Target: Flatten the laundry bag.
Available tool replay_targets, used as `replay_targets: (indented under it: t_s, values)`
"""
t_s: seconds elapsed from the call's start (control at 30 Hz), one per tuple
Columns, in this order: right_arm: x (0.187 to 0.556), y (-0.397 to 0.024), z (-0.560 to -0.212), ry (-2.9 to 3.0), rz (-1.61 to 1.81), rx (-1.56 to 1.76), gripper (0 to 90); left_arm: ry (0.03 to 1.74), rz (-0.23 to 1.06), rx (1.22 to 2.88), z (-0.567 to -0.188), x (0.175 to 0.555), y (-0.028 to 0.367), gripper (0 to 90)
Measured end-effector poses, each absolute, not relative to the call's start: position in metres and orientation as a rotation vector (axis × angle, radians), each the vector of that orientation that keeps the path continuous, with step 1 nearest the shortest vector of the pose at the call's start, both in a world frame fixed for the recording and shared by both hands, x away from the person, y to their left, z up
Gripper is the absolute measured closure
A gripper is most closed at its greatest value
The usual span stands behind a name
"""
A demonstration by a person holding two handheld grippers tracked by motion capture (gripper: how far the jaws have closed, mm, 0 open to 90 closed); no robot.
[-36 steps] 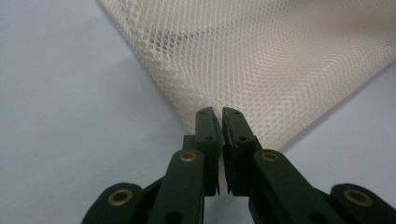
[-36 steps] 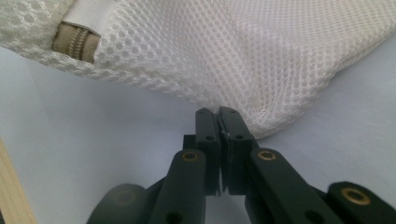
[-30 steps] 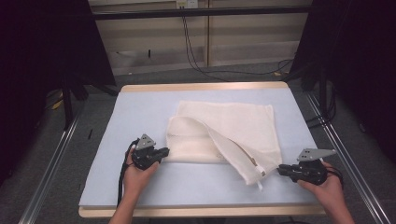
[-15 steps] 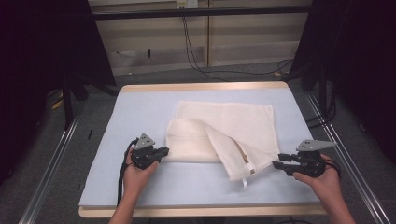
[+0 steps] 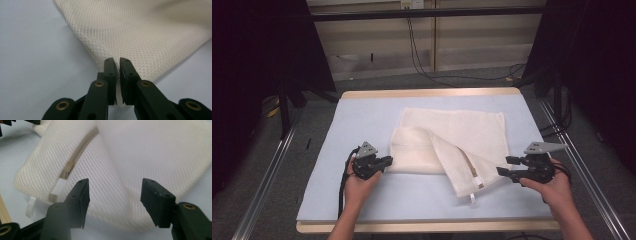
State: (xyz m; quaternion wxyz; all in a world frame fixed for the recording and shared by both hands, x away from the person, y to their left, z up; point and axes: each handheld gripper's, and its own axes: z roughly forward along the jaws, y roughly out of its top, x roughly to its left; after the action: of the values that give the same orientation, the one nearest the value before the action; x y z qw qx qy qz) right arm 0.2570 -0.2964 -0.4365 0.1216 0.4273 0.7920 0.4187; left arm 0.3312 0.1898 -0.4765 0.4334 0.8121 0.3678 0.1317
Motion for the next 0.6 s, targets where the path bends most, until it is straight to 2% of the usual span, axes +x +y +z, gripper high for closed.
replay_targets:
  t_s: [0.17,0.23,0.37,0.43,0.6]
  values:
    - [0.283,-0.272,-0.45,2.388,1.183,1.236,41.0,0.913,0.32,2.028,-0.477,0.339,0.188,84.3]
    - [0.287,-0.265,-0.456,2.43,1.172,1.224,44.3,0.938,0.318,2.017,-0.475,0.338,0.188,79.1]
    - [0.287,-0.261,-0.461,2.469,1.118,1.165,55.3,0.977,0.36,1.993,-0.462,0.331,0.193,67.3]
    - [0.286,-0.264,-0.462,2.47,1.139,1.168,61.6,1.004,0.319,1.97,-0.456,0.327,0.197,64.2]
    - [0.284,-0.265,-0.468,2.477,1.129,1.169,70.7,0.973,0.217,1.963,-0.449,0.315,0.192,61.7]
